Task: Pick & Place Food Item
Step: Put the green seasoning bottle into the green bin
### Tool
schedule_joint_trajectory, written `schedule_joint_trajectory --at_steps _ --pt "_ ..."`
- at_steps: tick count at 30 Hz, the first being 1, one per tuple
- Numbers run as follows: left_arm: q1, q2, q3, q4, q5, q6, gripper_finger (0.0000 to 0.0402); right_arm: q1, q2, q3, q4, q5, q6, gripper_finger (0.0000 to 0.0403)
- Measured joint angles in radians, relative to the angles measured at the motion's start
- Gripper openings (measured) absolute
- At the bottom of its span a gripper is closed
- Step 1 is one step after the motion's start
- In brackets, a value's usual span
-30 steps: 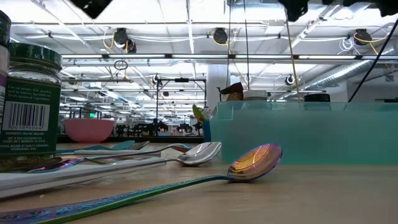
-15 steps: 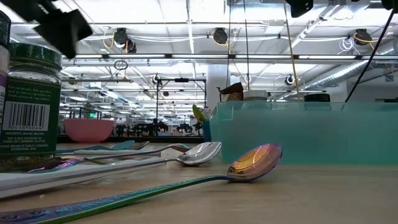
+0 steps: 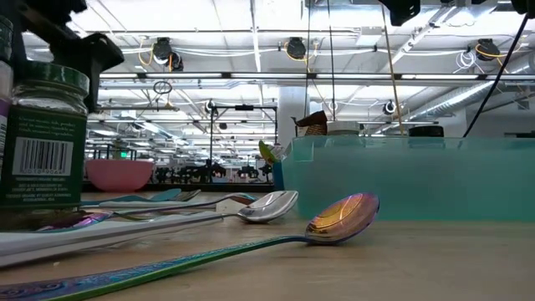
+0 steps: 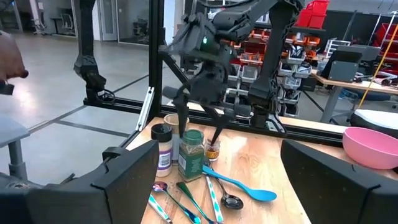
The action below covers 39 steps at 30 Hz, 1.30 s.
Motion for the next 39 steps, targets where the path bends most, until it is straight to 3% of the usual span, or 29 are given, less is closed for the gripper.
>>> schedule_joint_trajectory --at_steps 9,17,26,30,34,39 --pt "0.023 0.026 0.0 0.005 -0.041 0.048 0.0312 0.0 0.0 0.0 0.0 0.0 0.02 0.0327" --pt "0.048 0.026 0.0 0.02 -0.044 0.054 0.0204 0.0 0.0 0.0 0.0 0.0 0.012 0.0327" --pt "0.077 0.013 0.015 0.006 -0.05 0.055 0.0204 0.0 0.004 0.0 0.004 0.009 0.018 0.0327" --pt "0.099 -0.008 0.096 0.011 -0.087 0.082 0.0204 0.0 0.075 0.0 0.069 0.124 0.019 0.0327" --pt "0.137 -0.005 0.199 0.003 -0.098 0.166 0.0204 -0.024 0.203 0.031 0.167 0.125 0.011 0.0327" --pt "0.182 -0.001 0.296 0.004 -0.176 0.267 0.0204 -0.064 0.36 0.159 0.115 0.127 0.027 0.0327"
